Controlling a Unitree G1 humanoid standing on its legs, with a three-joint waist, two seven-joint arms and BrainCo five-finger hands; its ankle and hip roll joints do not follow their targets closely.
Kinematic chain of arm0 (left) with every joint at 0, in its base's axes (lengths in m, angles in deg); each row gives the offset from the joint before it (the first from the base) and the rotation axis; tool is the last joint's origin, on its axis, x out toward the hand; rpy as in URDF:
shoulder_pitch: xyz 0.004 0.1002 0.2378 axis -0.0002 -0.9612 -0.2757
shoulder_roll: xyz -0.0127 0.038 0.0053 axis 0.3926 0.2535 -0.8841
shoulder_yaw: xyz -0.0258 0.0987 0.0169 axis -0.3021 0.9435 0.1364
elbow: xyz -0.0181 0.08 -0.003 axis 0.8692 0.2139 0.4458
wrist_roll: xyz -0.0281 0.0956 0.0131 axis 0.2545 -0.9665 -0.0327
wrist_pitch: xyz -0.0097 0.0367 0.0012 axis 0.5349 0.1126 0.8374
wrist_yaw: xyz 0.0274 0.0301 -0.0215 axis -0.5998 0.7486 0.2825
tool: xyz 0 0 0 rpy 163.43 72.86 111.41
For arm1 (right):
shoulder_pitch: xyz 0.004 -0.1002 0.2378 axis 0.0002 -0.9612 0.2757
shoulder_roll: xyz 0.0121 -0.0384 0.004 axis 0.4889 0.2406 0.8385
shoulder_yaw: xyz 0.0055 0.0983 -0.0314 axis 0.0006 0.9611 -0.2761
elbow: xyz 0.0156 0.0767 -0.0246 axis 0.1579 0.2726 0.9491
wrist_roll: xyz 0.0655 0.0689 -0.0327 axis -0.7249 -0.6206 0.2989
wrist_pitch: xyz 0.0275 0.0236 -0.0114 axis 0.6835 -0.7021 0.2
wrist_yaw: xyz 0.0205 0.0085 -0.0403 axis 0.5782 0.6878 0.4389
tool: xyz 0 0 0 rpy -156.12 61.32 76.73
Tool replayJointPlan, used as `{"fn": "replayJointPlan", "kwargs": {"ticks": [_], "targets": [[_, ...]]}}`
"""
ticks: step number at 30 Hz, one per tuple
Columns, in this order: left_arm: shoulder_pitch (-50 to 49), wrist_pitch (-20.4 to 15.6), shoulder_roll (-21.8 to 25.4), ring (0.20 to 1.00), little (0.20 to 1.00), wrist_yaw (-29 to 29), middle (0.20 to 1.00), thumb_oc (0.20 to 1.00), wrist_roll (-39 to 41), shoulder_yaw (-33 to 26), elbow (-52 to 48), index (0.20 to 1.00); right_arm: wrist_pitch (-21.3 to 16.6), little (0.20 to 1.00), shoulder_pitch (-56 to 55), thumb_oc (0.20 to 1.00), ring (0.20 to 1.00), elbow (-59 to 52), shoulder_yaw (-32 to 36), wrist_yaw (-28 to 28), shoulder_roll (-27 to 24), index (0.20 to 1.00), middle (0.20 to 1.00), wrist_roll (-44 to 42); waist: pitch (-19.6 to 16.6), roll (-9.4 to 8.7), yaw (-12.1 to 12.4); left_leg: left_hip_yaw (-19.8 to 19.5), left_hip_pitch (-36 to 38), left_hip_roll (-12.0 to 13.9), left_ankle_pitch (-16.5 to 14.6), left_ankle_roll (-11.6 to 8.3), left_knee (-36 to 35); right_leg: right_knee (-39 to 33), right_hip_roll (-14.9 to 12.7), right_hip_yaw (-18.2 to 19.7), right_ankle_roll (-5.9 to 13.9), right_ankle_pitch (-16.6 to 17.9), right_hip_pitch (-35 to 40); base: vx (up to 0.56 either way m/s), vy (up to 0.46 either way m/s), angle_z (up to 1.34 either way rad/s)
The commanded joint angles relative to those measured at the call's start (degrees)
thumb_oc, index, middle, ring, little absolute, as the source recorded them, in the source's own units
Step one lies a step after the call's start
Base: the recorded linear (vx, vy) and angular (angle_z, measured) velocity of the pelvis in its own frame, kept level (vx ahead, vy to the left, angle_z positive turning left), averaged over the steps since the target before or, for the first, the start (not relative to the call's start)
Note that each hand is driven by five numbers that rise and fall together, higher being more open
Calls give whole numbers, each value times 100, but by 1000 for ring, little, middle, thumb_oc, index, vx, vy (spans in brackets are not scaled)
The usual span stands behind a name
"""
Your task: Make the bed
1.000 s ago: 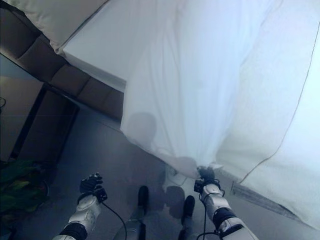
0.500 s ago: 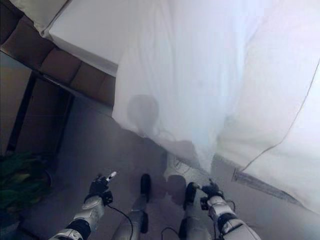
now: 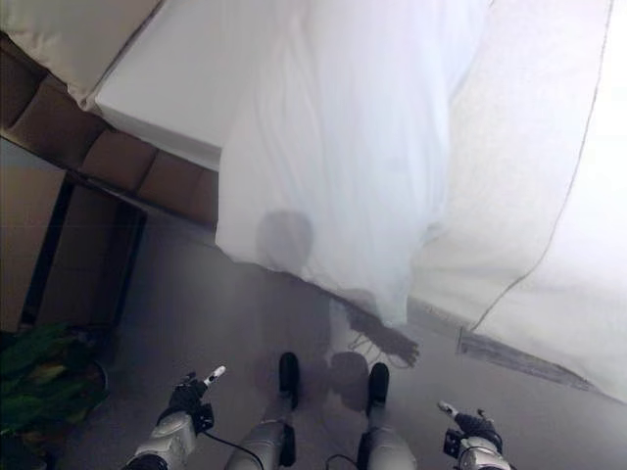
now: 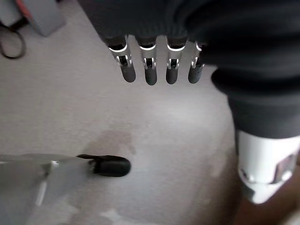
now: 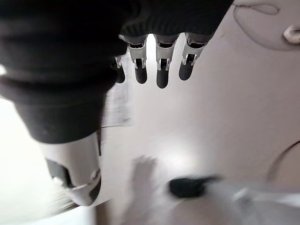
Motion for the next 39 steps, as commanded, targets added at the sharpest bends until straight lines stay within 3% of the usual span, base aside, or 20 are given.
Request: {"fn": "replayJointPlan", "kwargs": {"ticks": [1, 3, 4, 6, 7, 8, 9, 10, 11, 13, 16, 19, 21, 29, 39], "targets": [[42, -436, 219, 1000, 1000, -135, 1000, 1000, 38, -107, -1505, 1000, -643, 1000, -213, 1000, 1000, -2016, 130, 88, -316, 1000, 1000, -321, 166, -14, -165, 224, -195, -528, -623, -120, 1020, 1361, 48, 241, -81, -641, -801, -66, -161, -4], [122, -463, 375, 1000, 1000, -73, 1000, 1000, -86, -38, -1897, 1000, -725, 1000, -151, 1000, 1000, -2389, 80, -64, -398, 1000, 1000, -370, 236, -59, -168, 228, -424, -505, -670, -198, 1409, 1401, 2, 222, -103, -657, -788, -63, -100, 22], [315, -588, 678, 1000, 1000, 93, 1000, 1000, 55, -17, -2654, 1000, -861, 1000, 123, 1000, 1000, -3195, -110, -275, -593, 1000, 1000, -353, 351, -140, -60, -78, -778, -611, -806, -241, 1931, 1480, 4, 281, -138, -707, -812, -28, -48, 37], [474, -639, 789, 1000, 1000, 142, 1000, 1000, 158, -6, -2889, 1000, -892, 1000, 327, 1000, 1000, -3354, -182, -327, -671, 1000, 1000, -378, 329, -150, -18, -190, -878, -611, -745, -221, 1785, 1449, 47, 291, -120, -719, -813, 34, -36, -4], [884, -676, 1046, 1000, 1000, 235, 1000, 1000, 235, 73, -3195, 1000, -923, 1000, 826, 1000, 1000, -3769, -368, -337, -894, 1000, 1000, -302, 278, -142, 44, -241, -1026, -479, -438, -160, 1306, 1421, 168, 340, -61, -711, -795, 81, -5, -29], [890, -676, 1048, 1000, 1000, 236, 1000, 1000, 237, 72, -3193, 1000, -922, 1000, 832, 1000, 1000, -3768, -368, -335, -893, 1000, 1000, -301, 283, -146, 46, -238, -1019, -480, -432, -160, 1294, 1421, 167, 344, -61, -710, -794, 133, 55, -44], [1387, -771, 1359, 1000, 1000, 303, 1000, 1000, 515, 206, -3350, 1000, -918, 1000, 1391, 1000, 1000, -4001, -682, -410, -1077, 1000, 1000, -262, 319, -138, 122, -181, -1047, -393, -277, -154, 1127, 1503, 264, 425, -24, -725, -842, 50, 59, -33], [1396, -773, 1363, 1000, 1000, 307, 1000, 1000, 518, 203, -3345, 1000, -918, 1000, 1402, 1000, 1000, -3997, -683, -410, -1076, 1000, 1000, -263, 331, -143, 127, -173, -1039, -392, -279, -154, 1126, 1510, 265, 433, -24, -728, -841, 50, 177, -39], [2116, -840, 1770, 1000, 1000, 418, 1000, 1000, 760, 516, -3519, 1000, -901, 1000, 2058, 1000, 1000, -4201, -1048, -456, -1369, 1000, 1000, -372, 361, -158, 101, -49, -1093, -391, -230, -168, 1042, 1495, 242, 481, 30, -653, -1026, 8, 201, -30], [2502, -860, 1941, 1000, 1000, 468, 1000, 1000, 930, 656, -3469, 1000, -883, 1000, 2472, 1000, 1000, -4167, -1229, -541, -1470, 1000, 1000, -482, 374, -182, 103, -3, -1113, -433, -185, -158, 982, 1487, 225, 543, 65, -574, -1140, 19, 187, -21], [3768, -845, 2435, 1000, 1000, 713, 1000, 1000, 1393, 1317, -3145, 1000, -874, 1000, 3577, 1000, 1000, -4203, -1916, -670, -1876, 1000, 1000, -795, 303, -215, 68, 205, -1141, -472, -124, -151, 750, 1259, 147, 652, 151, -379, -1269, 75, 221, -15], [4951, -894, 2549, 1000, 1000, 907, 1000, 1000, 2260, 1925, -2906, 1000, -968, 1000, 4792, 1000, 1000, -4275, -2683, -689, -1974, 1000, 1000, -1169, 371, -330, 41, 311, -1372, -515, -144, -144, 753, 1012, 44, 671, 227, -196, -1389, 44, 162, -8], [5409, -930, 2410, 1000, 1000, 981, 1000, 1000, 2749, 2095, -2768, 1000, -1086, 1000, 5387, 1000, 1000, -4174, -3022, -755, -1782, 1000, 1000, -1526, 420, -400, 78, 348, -1535, -531, -157, -143, 779, 874, 28, 684, 277, -77, -1460, 31, 120, -1], [6554, -847, 2089, 1000, 1000, 896, 1000, 1000, 3503, 2515, -1615, 1000, -1075, 1000, 6783, 1000, 1000, -2686, -3817, -686, -1357, 1000, 1000, -2668, 470, -522, 234, 364, -2085, -531, -68, -199, 653, 488, 4, 537, 350, 222, -1847, 30, 36, -1], [7211, -488, 2154, 1000, 1000, 484, 1000, 1000, 3014, 3002, -57, 1000, -579, 1000, 7492, 1000, 1000, -985, -4445, -489, -1088, 1000, 1000, -3058, 470, -506, 376, 136, -3029, -571, -393, -165, 1079, 597, 33, 406, 348, 183, -2645, 39, -15, 6]]}}
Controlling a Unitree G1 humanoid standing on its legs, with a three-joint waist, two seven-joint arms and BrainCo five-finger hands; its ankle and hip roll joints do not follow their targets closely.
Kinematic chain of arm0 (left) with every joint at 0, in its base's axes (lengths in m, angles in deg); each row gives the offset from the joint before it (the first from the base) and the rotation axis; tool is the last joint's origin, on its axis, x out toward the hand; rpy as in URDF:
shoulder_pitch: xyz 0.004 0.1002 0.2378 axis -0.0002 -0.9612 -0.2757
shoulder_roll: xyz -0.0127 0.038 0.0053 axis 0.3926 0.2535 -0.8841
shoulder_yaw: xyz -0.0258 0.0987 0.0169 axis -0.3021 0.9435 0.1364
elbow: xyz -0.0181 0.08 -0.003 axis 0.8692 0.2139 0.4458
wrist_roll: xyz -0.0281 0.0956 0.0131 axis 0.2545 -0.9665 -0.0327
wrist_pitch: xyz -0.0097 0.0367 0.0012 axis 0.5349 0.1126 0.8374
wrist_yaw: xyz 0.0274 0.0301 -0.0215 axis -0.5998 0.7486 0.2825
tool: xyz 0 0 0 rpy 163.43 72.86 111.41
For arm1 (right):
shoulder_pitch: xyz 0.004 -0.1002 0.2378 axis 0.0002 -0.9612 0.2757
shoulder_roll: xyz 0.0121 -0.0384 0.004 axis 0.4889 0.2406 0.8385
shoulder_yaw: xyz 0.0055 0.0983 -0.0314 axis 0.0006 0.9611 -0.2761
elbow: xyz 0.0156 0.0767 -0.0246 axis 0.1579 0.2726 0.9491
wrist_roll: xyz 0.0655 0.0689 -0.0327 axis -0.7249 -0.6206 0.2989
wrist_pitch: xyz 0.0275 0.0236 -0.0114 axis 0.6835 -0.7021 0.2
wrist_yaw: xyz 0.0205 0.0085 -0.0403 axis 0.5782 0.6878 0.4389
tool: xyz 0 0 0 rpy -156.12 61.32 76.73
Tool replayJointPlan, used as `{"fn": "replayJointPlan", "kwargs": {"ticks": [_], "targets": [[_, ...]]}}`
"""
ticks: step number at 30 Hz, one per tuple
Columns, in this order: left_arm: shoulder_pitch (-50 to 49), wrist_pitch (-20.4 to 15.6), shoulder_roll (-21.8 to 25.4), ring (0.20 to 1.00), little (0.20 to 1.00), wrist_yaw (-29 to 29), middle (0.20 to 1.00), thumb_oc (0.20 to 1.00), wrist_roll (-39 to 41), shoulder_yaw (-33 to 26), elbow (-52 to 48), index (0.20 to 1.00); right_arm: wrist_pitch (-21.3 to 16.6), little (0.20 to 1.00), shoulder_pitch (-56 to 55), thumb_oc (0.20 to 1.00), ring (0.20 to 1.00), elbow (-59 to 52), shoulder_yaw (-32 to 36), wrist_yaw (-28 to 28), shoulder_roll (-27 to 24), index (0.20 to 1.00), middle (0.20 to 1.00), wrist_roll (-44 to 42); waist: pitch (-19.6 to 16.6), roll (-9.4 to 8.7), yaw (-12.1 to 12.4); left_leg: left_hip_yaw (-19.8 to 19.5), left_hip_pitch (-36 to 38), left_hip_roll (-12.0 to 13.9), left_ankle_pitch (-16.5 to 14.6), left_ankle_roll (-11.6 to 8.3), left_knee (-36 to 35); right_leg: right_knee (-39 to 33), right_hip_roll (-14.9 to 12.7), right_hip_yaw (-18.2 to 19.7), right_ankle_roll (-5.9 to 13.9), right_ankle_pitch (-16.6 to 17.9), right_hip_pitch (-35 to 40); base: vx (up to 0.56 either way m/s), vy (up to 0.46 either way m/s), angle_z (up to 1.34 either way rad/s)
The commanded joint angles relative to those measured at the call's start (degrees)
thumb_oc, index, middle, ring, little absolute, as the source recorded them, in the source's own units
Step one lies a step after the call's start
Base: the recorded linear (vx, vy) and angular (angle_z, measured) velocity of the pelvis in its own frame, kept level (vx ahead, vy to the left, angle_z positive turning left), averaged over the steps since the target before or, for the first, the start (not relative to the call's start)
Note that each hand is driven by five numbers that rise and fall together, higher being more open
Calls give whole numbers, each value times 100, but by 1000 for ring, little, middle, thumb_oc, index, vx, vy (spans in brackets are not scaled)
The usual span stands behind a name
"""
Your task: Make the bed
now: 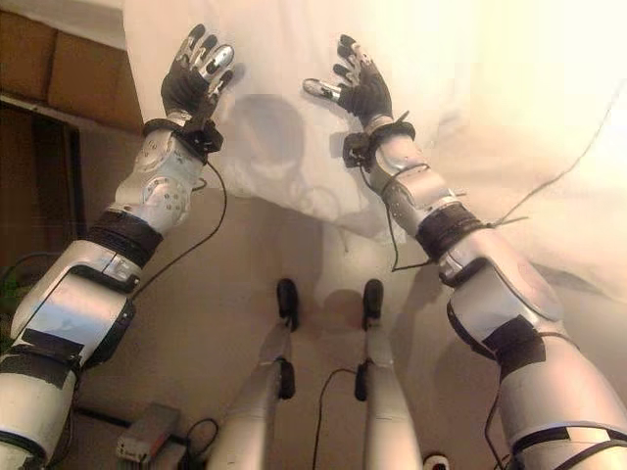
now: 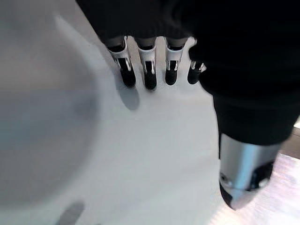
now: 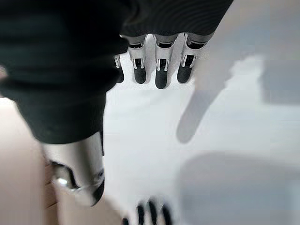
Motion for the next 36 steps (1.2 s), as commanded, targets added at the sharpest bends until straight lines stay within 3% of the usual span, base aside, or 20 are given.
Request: {"fn": "replayJointPlan", "kwargs": {"ticks": [1, 6, 15, 18, 19, 20, 22, 23, 28, 29, 36], "targets": [[509, 14, 184, 1000, 1000, -256, 1000, 1000, -453, 200, 322, 1000, 37, 1000, 465, 1000, 1000, 414, 132, 180, 123, 1000, 1000, -178, 30, -200, 205, 38, -380, -453, -540, -339, 429, 399, -44, -75, 481, -463, -19, 32, -20, 2], [738, 112, -57, 1000, 1000, -900, 1000, 1000, -990, 217, 978, 1000, 164, 1000, 597, 1000, 1000, 1077, 135, 609, 264, 1000, 1000, 170, 30, -103, 242, -54, -879, -452, -488, -344, 357, 392, -34, -172, 433, -480, -551, 45, -50, 4], [220, 373, -116, 1000, 1000, -984, 1000, 1000, -1063, -190, 1333, 1000, 357, 1000, 176, 1000, 1000, 1430, 284, 747, 403, 1000, 1000, 591, 30, -112, 190, -127, -1436, -459, -602, -284, 616, 370, 16, -135, 387, -401, -1093, 20, -18, 2], [-406, 384, -201, 1000, 1000, -991, 1000, 1000, -1006, -646, 1269, 1000, 372, 1000, -447, 1000, 1000, 1452, 710, 797, 475, 1000, 1000, 736, 30, -108, 126, -132, -1468, -452, -557, -308, 579, 395, 55, -112, 346, -429, -1199, -17, -3, 0], [-554, 379, -226, 1000, 1000, -996, 1000, 1000, -998, -760, 1213, 1000, 354, 1000, -604, 1000, 1000, 1433, 838, 791, 473, 1000, 1000, 760, 30, -108, 86, -86, -1593, -464, -388, -281, 564, 402, 36, -153, 307, -325, -1338, 0, 0, 0], [-588, 384, -234, 1000, 1000, -999, 1000, 1000, -1000, -759, 1210, 1000, 359, 1000, -636, 1000, 1000, 1432, 835, 792, 483, 1000, 1000, 762, 30, -104, 95, -138, -1464, -454, -521, -311, 558, 416, 56, -108, 336, -434, -1223, 0, 0, 0], [-1013, 394, -307, 1000, 1000, -975, 1000, 1000, -1033, -1026, 1118, 1000, 354, 1000, -1066, 1000, 1000, 1539, 1213, 838, 490, 1000, 1000, 723, 30, -77, 61, -145, -1435, -461, -508, -317, 549, 460, 62, -108, 318, -456, -1215, -36, 3, 0], [-1411, 351, -387, 1000, 1000, -981, 1000, 1000, -1072, -1223, 869, 1000, 341, 1000, -1478, 1000, 1000, 1554, 1576, 862, 457, 1000, 1000, 799, 30, -46, 14, -84, -1567, -481, -357, -283, 564, 514, 53, -154, 270, -366, -1382, -66, 14, 2], [-2540, 249, -637, 1000, 1000, -1040, 1000, 1000, -1137, -1812, 305, 1000, 246, 1000, -2711, 1000, 1000, 1307, 2480, 923, 536, 1000, 1000, 786, 30, -7, -22, -48, -1431, -471, -349, -274, 585, 701, 75, -150, 235, -444, -1375, -32, 7, 1], [-3221, 206, -885, 1000, 1000, -1055, 1000, 1000, -998, -2247, 337, 1000, 173, 1000, -3495, 1000, 1000, 1347, 3019, 922, 634, 1000, 1000, 741, 30, -20, -59, -70, -1238, -443, -485, -307, 620, 890, 106, -137, 248, -646, -1260, 0, 0, 0], [-4761, 291, -1563, 1000, 1000, -1052, 1000, 1000, -1294, -2628, 366, 1000, 203, 1000, -5472, 1000, 1000, 1471, 3838, 860, 940, 1000, 1000, 998, 30, -15, -130, -42, -619, -357, -468, -303, 677, 1514, 74, -245, 173, -1021, -889, -74, -56, -6]]}}
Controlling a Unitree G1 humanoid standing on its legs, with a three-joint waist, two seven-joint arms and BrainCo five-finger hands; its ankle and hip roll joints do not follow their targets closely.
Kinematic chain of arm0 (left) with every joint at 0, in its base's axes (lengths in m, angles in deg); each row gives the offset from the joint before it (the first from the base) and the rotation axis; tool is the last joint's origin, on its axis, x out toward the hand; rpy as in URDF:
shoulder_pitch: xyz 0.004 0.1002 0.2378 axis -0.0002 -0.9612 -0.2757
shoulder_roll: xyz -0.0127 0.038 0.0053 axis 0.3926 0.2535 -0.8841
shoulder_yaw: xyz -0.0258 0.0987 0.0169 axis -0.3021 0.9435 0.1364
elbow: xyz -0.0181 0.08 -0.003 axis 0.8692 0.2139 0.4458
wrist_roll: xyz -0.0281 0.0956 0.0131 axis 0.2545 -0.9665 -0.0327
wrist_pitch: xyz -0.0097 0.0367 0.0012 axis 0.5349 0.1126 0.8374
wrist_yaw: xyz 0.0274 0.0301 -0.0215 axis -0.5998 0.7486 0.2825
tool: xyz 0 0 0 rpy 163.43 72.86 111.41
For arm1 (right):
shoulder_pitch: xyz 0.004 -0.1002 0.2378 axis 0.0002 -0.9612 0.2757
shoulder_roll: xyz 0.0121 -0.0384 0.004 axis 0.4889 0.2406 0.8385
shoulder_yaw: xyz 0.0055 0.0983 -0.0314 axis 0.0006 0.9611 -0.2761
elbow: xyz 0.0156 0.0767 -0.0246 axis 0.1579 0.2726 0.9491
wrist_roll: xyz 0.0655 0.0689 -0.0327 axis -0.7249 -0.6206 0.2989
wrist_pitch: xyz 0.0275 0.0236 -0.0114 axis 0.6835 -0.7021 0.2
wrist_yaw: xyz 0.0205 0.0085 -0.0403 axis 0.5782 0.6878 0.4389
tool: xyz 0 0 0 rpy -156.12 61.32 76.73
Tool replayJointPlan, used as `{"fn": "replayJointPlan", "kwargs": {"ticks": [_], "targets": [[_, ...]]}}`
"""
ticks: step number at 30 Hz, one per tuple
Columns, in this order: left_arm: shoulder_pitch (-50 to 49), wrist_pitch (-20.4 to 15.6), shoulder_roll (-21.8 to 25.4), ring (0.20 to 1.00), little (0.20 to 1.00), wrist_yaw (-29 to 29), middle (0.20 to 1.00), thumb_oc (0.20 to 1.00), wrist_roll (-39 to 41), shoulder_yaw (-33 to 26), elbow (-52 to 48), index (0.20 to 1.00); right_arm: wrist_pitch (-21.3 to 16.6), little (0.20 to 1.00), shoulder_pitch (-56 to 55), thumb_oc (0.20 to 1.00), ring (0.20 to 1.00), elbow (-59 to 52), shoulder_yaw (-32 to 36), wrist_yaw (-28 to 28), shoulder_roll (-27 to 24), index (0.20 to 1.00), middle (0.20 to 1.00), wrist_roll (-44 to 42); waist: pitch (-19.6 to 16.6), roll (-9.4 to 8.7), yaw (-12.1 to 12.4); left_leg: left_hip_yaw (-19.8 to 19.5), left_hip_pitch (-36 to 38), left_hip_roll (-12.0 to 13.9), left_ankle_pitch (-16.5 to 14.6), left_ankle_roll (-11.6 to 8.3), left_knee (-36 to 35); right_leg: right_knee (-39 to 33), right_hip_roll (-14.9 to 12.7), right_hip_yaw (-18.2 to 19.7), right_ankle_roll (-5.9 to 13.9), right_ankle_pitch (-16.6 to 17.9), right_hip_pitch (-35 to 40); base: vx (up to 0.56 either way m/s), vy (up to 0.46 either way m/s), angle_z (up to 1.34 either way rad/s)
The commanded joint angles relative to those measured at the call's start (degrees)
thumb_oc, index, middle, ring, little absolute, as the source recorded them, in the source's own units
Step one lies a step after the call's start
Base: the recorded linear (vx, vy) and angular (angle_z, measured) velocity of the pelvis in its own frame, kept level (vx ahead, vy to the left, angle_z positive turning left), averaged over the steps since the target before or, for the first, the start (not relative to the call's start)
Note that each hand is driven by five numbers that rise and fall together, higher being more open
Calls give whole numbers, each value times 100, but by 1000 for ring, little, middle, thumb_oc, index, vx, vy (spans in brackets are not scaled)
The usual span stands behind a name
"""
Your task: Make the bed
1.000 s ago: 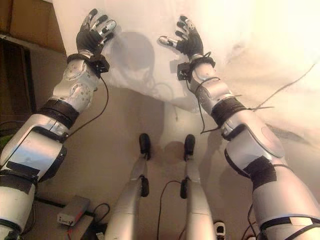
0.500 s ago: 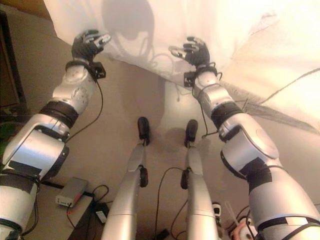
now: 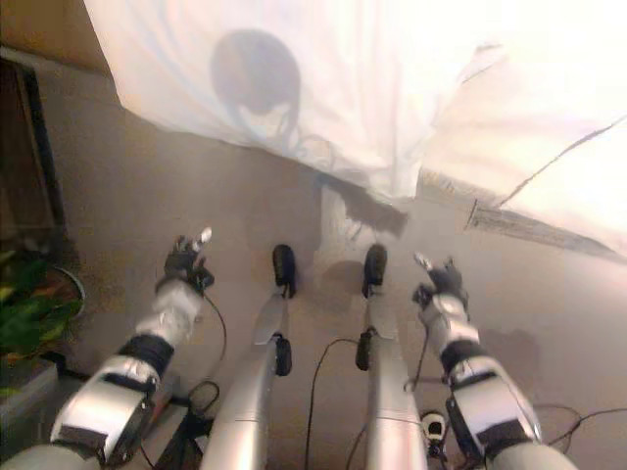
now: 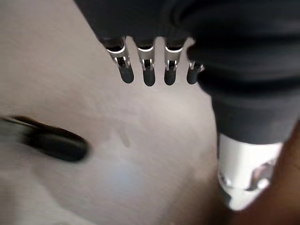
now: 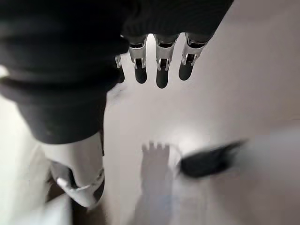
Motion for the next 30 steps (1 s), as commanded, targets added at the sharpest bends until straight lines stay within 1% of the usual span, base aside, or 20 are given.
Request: {"fn": "replayJointPlan", "kwargs": {"ticks": [1, 4, 6, 8, 9, 10, 11, 12, 13, 14, 15, 16, 17, 18, 19, 21, 22, 23, 27, 30], "targets": [[-347, -8, -165, 1000, 1000, 55, 1000, 1000, -915, 150, 61, 1000, 73, 1000, -635, 1000, 1000, 33, -99, -90, -112, 1000, 1000, 497, 53, 83, 105, 18, 317, -182, -431, -269, 412, 323, 287, -341, 113, -656, 618, -106, -110, -2], [-875, -11, -229, 1000, 1000, 234, 1000, 1000, -1255, 152, -4, 1000, 163, 1000, -1096, 1000, 1000, -30, -251, -244, -62, 1000, 1000, 1120, 53, 74, 114, -9, 844, -151, -381, -272, 334, 509, 322, -379, 83, -827, 1094, -123, -111, -1], [-1443, 73, -287, 1000, 1000, 579, 1000, 1000, -1802, 130, 204, 1000, 223, 1000, -1438, 1000, 1000, -139, -287, -454, -178, 1000, 1000, 1797, 53, 133, 139, -19, 1561, -64, -187, -241, 260, 607, 364, -446, -13, -832, 1806, -134, -163, -3], [-1736, 133, -313, 1000, 1000, 815, 1000, 1000, -2298, 150, 465, 1000, 223, 1000, -1681, 1000, 1000, -187, -318, -606, -249, 1000, 1000, 2252, 53, 175, 118, -30, 2302, 7, -96, -338, 57, 450, 370, -519, -7, -869, 2639, -42, -160, 2], [-1742, 133, -314, 1000, 1000, 816, 1000, 1000, -2298, 151, 464, 1000, 222, 1000, -1688, 1000, 1000, -189, -319, -606, -249, 1000, 1000, 2253, 53, 178, 113, -34, 2315, 7, -92, -338, 47, 438, 370, -524, -7, -867, 2654, -35, -156, 13], [-1942, 194, -345, 1000, 1000, 963, 1000, 1000, -2806, 140, 748, 1000, 254, 1000, -1804, 1000, 1000, -208, -459, -784, -273, 1000, 1000, 2701, 17, 134, 128, -106, 2967, 16, -147, -375, 0, 110, 403, -511, 11, -832, 3419, -20, -93, 18], [-1940, 194, -345, 1000, 1000, 963, 1000, 1000, -2806, 140, 748, 1000, 254, 1000, -1803, 1000, 1000, -208, -458, -784, -274, 1000, 1000, 2701, 15, 140, 128, -109, 2965, 21, -139, -376, -7, 89, 409, -515, 10, -815, 3424, 36, -156, 11], [-2228, 297, -365, 1000, 1000, 1182, 1000, 1000, -3314, 139, 1055, 1000, 328, 1000, -2014, 1000, 1000, -76, -512, -950, -356, 1000, 1000, 3137, -327, 118, 156, -90, 3318, -40, -336, -334, 87, -195, 372, -516, 47, -784, 3850, 55, -62, -1], [-2228, 297, -366, 1000, 1000, 1181, 1000, 1000, -3314, 140, 1054, 1000, 328, 1000, -2014, 1000, 1000, -76, -512, -950, -356, 1000, 1000, 3137, -339, 122, 155, -92, 3305, -38, -330, -334, 85, -207, 375, -519, 47, -773, 3841, 59, -127, -2], [-2467, 337, -393, 1000, 1000, 1271, 1000, 1000, -3657, 82, 1293, 1000, 355, 1000, -2150, 1000, 1000, -103, -656, -1126, -405, 1000, 1000, 3579, -593, 26, 176, -80, 3665, -189, -703, -256, 318, -431, 364, -516, 87, -707, 4157, 0, -64, 0], [-2467, 338, -393, 1000, 1000, 1271, 1000, 1000, -3657, 82, 1293, 1000, 355, 1000, -2149, 1000, 1000, -103, -656, -1126, -405, 1000, 1000, 3579, -602, 27, 174, -83, 3653, -189, -697, -256, 315, -438, 365, -519, 87, -700, 4149, 30, -102, -4], [-2642, 412, -448, 1000, 1000, 1443, 1000, 1000, -3957, 63, 1508, 1000, 461, 1000, -2265, 1000, 1000, 86, -742, -1266, -402, 1000, 1000, 3980, -949, -45, 184, -18, 4039, -270, -983, -194, 393, -665, 373, -501, 123, -644, 4479, 28, -38, -16], [-2642, 412, -448, 1000, 1000, 1443, 1000, 1000, -3957, 63, 1509, 1000, 461, 1000, -2264, 1000, 1000, 87, -742, -1266, -402, 1000, 1000, 3981, -959, -45, 182, -21, 4028, -272, -976, -193, 390, -670, 372, -503, 123, -639, 4469, 100, -54, -20], [-2814, 469, -463, 1000, 1000, 1525, 1000, 1000, -4339, 131, 1582, 1000, 566, 1000, -2430, 1000, 1000, 240, -757, -1345, -363, 1000, 1000, 4308, -1360, -60, 160, 14, 4375, -225, -973, -143, 107, -841, 457, -511, 155, -604, 4723, 72, -16, -13], [-2817, 469, -464, 1000, 1000, 1525, 1000, 1000, -4340, 131, 1581, 1000, 566, 1000, -2433, 1000, 1000, 239, -757, -1344, -363, 1000, 1000, 4308, -1355, -60, 160, 14, 4391, -225, -969, -143, 94, -848, 458, -511, 155, -602, 4737, 110, -22, 0], [-2891, 530, -500, 1000, 1000, 1384, 1000, 1000, -4757, 167, 1732, 1000, 653, 1000, -2558, 1000, 1000, 369, -772, -1375, -221, 1000, 1000, 4551, -1763, -117, 178, -47, 4756, -228, -967, -68, -240, -1071, 537, -456, 158, -575, 5080, 101, 13, 16], [-2892, 530, -500, 1000, 1000, 1383, 1000, 1000, -4757, 168, 1731, 1000, 654, 1000, -2560, 1000, 1000, 368, -771, -1375, -220, 1000, 1000, 4551, -1754, -117, 180, -46, 4771, -227, -965, -68, -248, -1077, 538, -455, 158, -573, 5094, 131, 52, 8], [-2858, 559, -497, 1000, 1000, 1365, 1000, 1000, -5206, 400, 1741, 1000, 689, 1000, -2630, 1000, 1000, 482, -730, -1431, -130, 1000, 1000, 4547, -1995, -129, 168, -14, 5008, -220, -945, -45, -549, -1263, 561, -445, 187, -518, 5272, 89, 49, -3], [-2780, 542, -496, 1000, 1000, 1407, 1000, 1000, -5537, 677, 1614, 1000, 719, 1000, -2723, 1000, 1000, 591, -746, -1500, 63, 1000, 1000, 4555, -2294, -133, 135, 74, 5301, -218, -899, -35, -948, -1539, 581, -413, 251, -412, 5493, 42, 57, -6], [-2778, 560, -527, 1000, 1000, 1458, 1000, 1000, -5487, 648, 1643, 1000, 746, 1000, -2783, 1000, 1000, 622, -769, -1553, 181, 1000, 1000, 4539, -2422, -147, 106, 115, 5323, -232, -925, -38, -948, -1663, 574, -436, 262, -358, 5577, 13, 51, -5]]}}
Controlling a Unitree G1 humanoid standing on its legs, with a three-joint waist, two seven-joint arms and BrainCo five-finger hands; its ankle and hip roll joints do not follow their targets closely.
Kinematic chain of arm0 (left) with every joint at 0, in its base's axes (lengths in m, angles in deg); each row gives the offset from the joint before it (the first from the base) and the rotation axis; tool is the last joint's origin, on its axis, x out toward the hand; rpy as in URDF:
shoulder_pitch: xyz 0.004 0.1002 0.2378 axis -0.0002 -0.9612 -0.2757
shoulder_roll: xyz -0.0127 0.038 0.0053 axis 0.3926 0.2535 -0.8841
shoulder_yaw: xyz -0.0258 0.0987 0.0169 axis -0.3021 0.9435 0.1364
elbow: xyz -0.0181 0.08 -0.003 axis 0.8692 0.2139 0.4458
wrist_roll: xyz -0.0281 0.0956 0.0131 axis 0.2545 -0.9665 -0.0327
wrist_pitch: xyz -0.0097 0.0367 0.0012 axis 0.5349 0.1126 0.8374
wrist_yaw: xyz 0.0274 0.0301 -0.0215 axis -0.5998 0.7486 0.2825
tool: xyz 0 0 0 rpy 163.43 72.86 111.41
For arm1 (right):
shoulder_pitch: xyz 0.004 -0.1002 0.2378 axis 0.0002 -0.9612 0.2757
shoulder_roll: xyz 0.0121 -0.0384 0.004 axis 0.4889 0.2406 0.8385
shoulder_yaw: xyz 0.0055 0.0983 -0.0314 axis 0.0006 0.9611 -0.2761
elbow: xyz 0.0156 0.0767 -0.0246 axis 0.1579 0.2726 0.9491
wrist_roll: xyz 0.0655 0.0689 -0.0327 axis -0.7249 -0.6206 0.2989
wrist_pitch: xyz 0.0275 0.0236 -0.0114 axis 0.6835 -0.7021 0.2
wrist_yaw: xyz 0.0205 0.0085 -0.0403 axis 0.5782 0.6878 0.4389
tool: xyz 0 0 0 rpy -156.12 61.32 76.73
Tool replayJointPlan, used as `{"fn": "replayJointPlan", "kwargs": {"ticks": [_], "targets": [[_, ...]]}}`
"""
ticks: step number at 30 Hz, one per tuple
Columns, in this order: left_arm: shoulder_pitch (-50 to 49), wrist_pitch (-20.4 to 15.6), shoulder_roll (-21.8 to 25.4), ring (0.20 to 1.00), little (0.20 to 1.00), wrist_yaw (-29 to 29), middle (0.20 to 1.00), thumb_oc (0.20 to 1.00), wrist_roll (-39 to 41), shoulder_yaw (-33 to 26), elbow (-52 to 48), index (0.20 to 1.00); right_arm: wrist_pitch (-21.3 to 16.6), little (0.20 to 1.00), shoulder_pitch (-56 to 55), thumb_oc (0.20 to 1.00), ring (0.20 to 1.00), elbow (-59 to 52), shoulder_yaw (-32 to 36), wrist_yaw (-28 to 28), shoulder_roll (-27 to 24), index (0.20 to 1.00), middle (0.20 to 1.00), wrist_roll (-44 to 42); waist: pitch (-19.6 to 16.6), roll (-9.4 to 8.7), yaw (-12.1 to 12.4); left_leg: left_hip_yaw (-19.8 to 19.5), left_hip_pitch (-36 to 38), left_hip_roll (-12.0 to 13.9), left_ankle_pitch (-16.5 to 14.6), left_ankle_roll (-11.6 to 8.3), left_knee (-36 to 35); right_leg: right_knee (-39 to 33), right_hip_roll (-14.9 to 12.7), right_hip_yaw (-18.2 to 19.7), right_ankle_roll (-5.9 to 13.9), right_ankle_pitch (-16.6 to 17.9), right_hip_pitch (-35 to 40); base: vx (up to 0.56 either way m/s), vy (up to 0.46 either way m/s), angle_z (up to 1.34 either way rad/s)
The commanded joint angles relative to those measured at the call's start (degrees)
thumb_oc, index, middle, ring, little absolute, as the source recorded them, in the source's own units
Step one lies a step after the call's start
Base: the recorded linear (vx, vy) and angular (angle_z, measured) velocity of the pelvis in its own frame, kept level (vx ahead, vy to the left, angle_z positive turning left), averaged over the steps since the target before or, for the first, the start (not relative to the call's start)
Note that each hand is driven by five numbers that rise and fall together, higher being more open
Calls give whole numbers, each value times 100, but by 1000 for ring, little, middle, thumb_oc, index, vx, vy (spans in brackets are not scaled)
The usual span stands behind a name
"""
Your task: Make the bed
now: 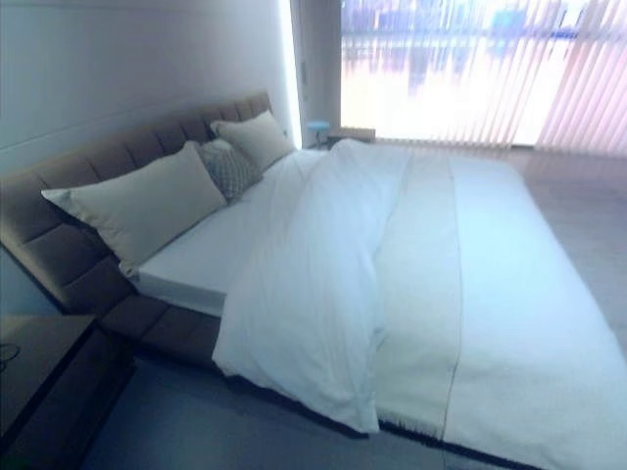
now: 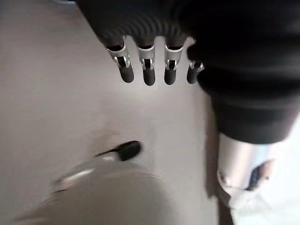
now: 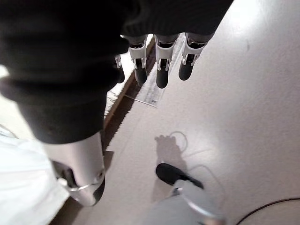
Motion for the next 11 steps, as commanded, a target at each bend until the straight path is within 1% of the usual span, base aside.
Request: {"fn": "replayJointPlan", "kwargs": {"ticks": [1, 11], "targets": [[366, -42, 27, 1000, 1000, 39, 1000, 1000, -91, -174, 49, 1000, 25, 1000, 448, 1000, 1000, 65, -63, -67, 66, 1000, 1000, 119, 269, -118, -77, 248, 199, -575, -167, 56, 35, -306, 120, 28, 318, 21, 409, 11, 18, -3], [269, 47, 14, 1000, 1000, 190, 1000, 1000, -90, -349, 356, 1000, 106, 1000, 472, 1000, 1000, 203, -378, -187, 142, 1000, 1000, 604, 188, -152, -57, 311, 366, -580, -240, 82, 35, -372, 149, 77, 302, -5, 621, 18, 5, 1]]}}
